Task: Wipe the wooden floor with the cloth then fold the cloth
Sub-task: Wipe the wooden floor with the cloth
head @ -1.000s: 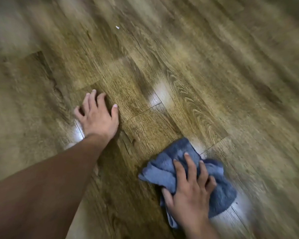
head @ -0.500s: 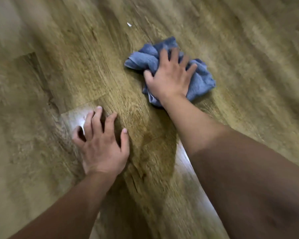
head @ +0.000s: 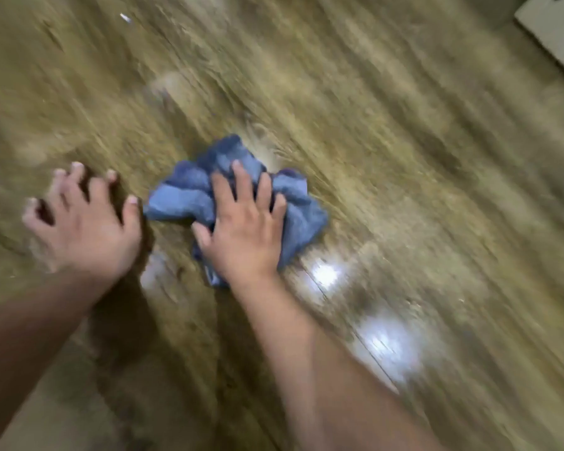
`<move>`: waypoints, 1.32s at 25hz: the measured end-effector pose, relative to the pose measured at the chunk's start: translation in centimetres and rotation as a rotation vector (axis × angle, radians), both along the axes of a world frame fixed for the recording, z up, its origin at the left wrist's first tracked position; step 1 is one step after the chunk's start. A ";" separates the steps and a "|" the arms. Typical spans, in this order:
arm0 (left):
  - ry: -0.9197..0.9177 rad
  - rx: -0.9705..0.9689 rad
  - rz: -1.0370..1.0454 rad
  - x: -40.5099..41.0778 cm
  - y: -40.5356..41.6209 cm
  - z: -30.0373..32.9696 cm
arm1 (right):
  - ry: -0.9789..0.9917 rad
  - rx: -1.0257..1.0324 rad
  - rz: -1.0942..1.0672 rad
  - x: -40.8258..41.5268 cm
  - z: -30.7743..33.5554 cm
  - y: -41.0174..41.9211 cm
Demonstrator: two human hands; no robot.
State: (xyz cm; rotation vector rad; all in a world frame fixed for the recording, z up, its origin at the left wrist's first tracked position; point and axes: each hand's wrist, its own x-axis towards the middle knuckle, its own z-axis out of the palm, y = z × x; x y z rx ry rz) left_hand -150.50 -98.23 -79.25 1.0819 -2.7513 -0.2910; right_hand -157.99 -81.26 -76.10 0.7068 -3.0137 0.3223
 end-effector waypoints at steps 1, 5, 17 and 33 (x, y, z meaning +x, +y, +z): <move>0.005 0.033 0.007 0.1 0.3 -0.1 | -0.021 0.003 -0.033 3.2 0.1 3.2; 0.145 0.117 -0.370 -1.5 8.0 1.8 | -0.081 0.106 -0.159 13.6 0.8 16.1; 0.023 0.038 -0.452 -6.2 21.6 1.3 | 0.000 0.093 -0.348 2.4 0.6 21.7; 0.048 0.025 -0.443 -6.3 21.7 1.5 | 0.040 0.077 -0.318 -4.1 0.2 20.6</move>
